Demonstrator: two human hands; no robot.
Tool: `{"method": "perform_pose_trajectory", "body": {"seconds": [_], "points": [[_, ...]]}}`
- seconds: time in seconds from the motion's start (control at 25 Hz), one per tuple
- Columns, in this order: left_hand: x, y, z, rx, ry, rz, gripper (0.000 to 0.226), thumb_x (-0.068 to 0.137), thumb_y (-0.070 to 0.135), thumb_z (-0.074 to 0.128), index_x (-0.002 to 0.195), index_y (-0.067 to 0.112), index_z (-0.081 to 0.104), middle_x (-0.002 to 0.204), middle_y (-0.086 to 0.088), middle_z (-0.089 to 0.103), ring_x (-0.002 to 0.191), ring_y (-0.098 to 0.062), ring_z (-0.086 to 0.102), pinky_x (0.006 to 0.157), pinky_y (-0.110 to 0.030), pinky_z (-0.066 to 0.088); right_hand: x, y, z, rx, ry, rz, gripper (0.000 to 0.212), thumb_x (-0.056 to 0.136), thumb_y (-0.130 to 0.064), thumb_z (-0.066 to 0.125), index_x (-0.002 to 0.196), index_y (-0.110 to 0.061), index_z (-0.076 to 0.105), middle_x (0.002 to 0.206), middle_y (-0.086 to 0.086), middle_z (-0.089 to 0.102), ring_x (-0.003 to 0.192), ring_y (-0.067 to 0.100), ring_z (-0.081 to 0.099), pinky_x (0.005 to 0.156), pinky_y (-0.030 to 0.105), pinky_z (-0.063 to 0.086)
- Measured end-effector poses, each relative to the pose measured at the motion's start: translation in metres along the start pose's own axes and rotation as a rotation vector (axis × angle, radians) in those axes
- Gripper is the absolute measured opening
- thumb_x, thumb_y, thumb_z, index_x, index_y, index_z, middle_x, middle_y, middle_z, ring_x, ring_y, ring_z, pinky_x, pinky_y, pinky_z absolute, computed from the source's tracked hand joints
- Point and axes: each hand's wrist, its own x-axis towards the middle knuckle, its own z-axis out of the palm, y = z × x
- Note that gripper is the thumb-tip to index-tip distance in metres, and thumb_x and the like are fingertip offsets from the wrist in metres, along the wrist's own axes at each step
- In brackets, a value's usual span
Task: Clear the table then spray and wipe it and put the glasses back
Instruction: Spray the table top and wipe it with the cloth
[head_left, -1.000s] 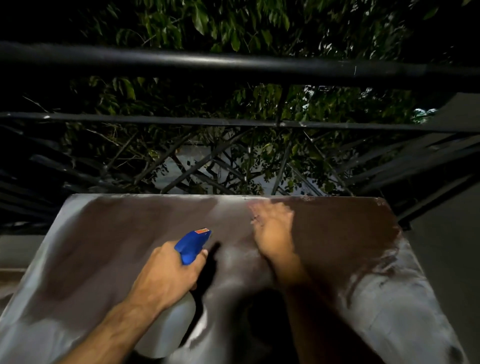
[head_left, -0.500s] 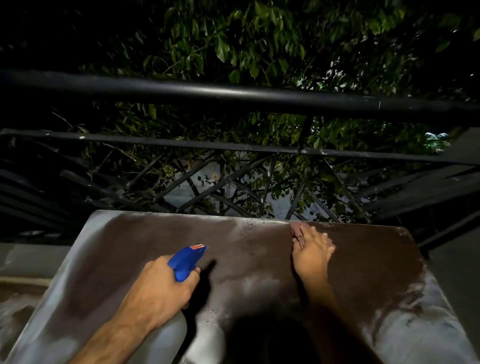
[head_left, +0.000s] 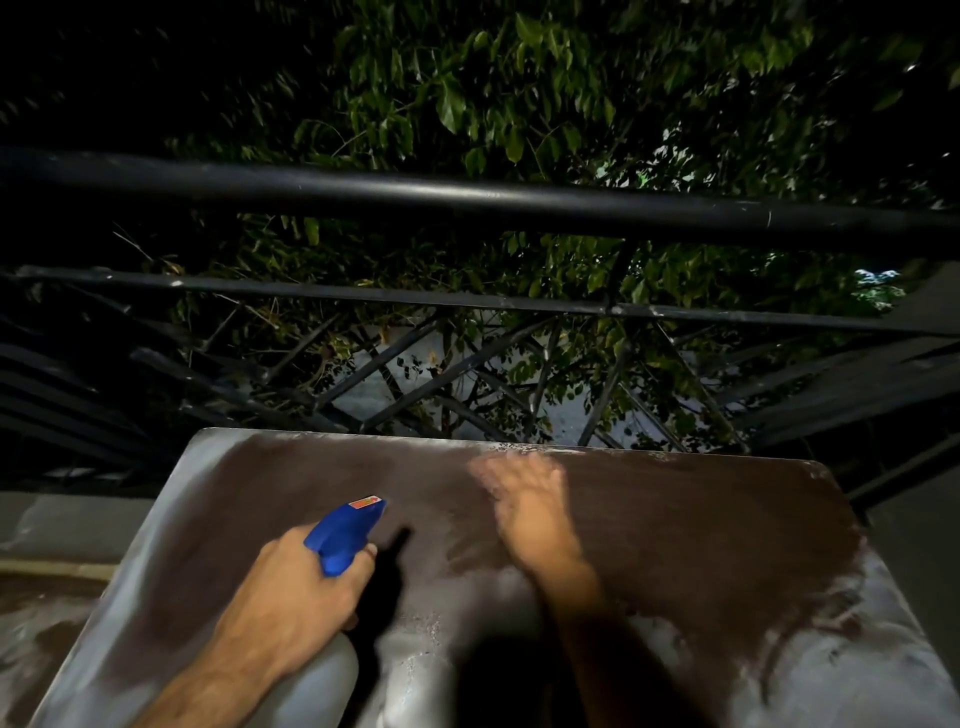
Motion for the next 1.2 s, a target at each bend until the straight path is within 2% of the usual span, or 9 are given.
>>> {"method": "perform_pose_trajectory", "body": {"seconds": [0.08, 0.16, 0.32, 0.52, 0.68, 0.8, 0.88, 1.0, 1.2], "points": [[0.002, -0.005, -0.005, 0.002, 0.020, -0.009, 0.033, 0.089, 0.031, 0.068, 0.065, 0.010, 0.059, 0.050, 0.006, 0.068, 0.048, -0.004, 0.063, 0.051, -0.027, 0.043, 0.010, 0.028, -0.016, 0.007, 0.116, 0.359, 0.060, 0.096, -0.018, 0.046, 0.150, -0.036, 0.028, 0.160, -0.004, 0.020, 0.149, 0.023, 0.005, 0.120, 0.052, -0.003], [0.003, -0.010, -0.010, 0.001, 0.040, -0.006, 0.032, 0.089, 0.031, 0.067, 0.066, 0.010, 0.060, 0.049, 0.010, 0.067, 0.048, 0.000, 0.061, 0.052, -0.027, 0.042, 0.016, 0.013, -0.018, -0.007, 0.151, 0.494, 0.059, 0.096, -0.023, 0.050, 0.151, -0.028, 0.029, 0.160, 0.003, 0.022, 0.149, 0.028, 0.007, 0.119, 0.052, -0.003], [0.008, -0.018, -0.018, 0.015, 0.056, -0.021, 0.034, 0.089, 0.030, 0.068, 0.063, 0.011, 0.057, 0.045, 0.014, 0.062, 0.043, -0.002, 0.055, 0.052, -0.029, 0.041, 0.012, -0.080, 0.018, 0.021, 0.000, 0.084, 0.058, 0.099, -0.022, 0.043, 0.152, -0.031, 0.023, 0.161, -0.002, 0.011, 0.149, 0.027, -0.002, 0.117, 0.047, -0.013], [0.015, -0.027, -0.028, 0.041, 0.060, -0.047, 0.029, 0.088, 0.035, 0.067, 0.072, 0.011, 0.066, 0.053, 0.011, 0.070, 0.058, -0.012, 0.068, 0.057, -0.028, 0.047, -0.024, -0.114, 0.043, 0.004, -0.105, -0.288, 0.062, 0.090, -0.017, 0.050, 0.149, -0.031, 0.035, 0.159, 0.000, 0.026, 0.149, 0.026, 0.010, 0.114, 0.043, -0.018], [0.024, -0.044, -0.037, 0.031, 0.105, -0.125, 0.037, 0.090, 0.038, 0.064, 0.068, 0.009, 0.064, 0.049, 0.005, 0.070, 0.053, -0.009, 0.066, 0.057, -0.028, 0.047, -0.015, -0.022, 0.006, -0.102, 0.160, 0.297, 0.061, 0.093, -0.017, 0.046, 0.149, -0.036, 0.030, 0.158, -0.001, 0.028, 0.146, 0.026, 0.019, 0.120, 0.051, 0.008], [0.024, -0.052, -0.040, -0.002, 0.105, -0.147, 0.036, 0.091, 0.038, 0.064, 0.070, 0.009, 0.064, 0.044, 0.012, 0.067, 0.043, -0.002, 0.062, 0.055, -0.028, 0.045, -0.005, 0.000, -0.010, 0.004, 0.196, 0.667, 0.060, 0.095, -0.024, 0.052, 0.151, -0.025, 0.031, 0.160, 0.002, 0.023, 0.148, 0.027, 0.010, 0.119, 0.051, 0.003], [0.021, -0.052, -0.041, 0.005, 0.112, -0.143, 0.034, 0.091, 0.038, 0.064, 0.073, 0.010, 0.063, 0.044, 0.026, 0.062, 0.043, 0.006, 0.060, 0.051, -0.023, 0.040, -0.002, -0.027, 0.004, 0.018, 0.153, 0.560, 0.061, 0.095, -0.024, 0.053, 0.151, -0.023, 0.031, 0.160, 0.002, 0.021, 0.149, 0.027, 0.008, 0.119, 0.049, -0.003], [0.018, -0.054, -0.041, 0.059, 0.067, -0.141, 0.037, 0.090, 0.041, 0.063, 0.069, 0.010, 0.065, 0.047, 0.011, 0.069, 0.047, 0.000, 0.062, 0.053, -0.023, 0.043, -0.008, -0.050, 0.020, 0.025, 0.103, 0.370, 0.060, 0.094, -0.023, 0.053, 0.151, -0.023, 0.033, 0.160, 0.003, 0.022, 0.149, 0.027, 0.008, 0.118, 0.046, -0.005], [0.013, -0.068, -0.047, 0.036, 0.073, -0.169, 0.040, 0.088, 0.040, 0.065, 0.061, 0.011, 0.059, 0.041, 0.005, 0.064, 0.040, -0.003, 0.058, 0.050, -0.027, 0.044, 0.012, -0.061, 0.020, 0.040, 0.126, 0.455, 0.058, 0.095, -0.023, 0.052, 0.150, -0.023, 0.034, 0.160, 0.005, 0.024, 0.148, 0.030, 0.008, 0.118, 0.048, -0.004]]}}
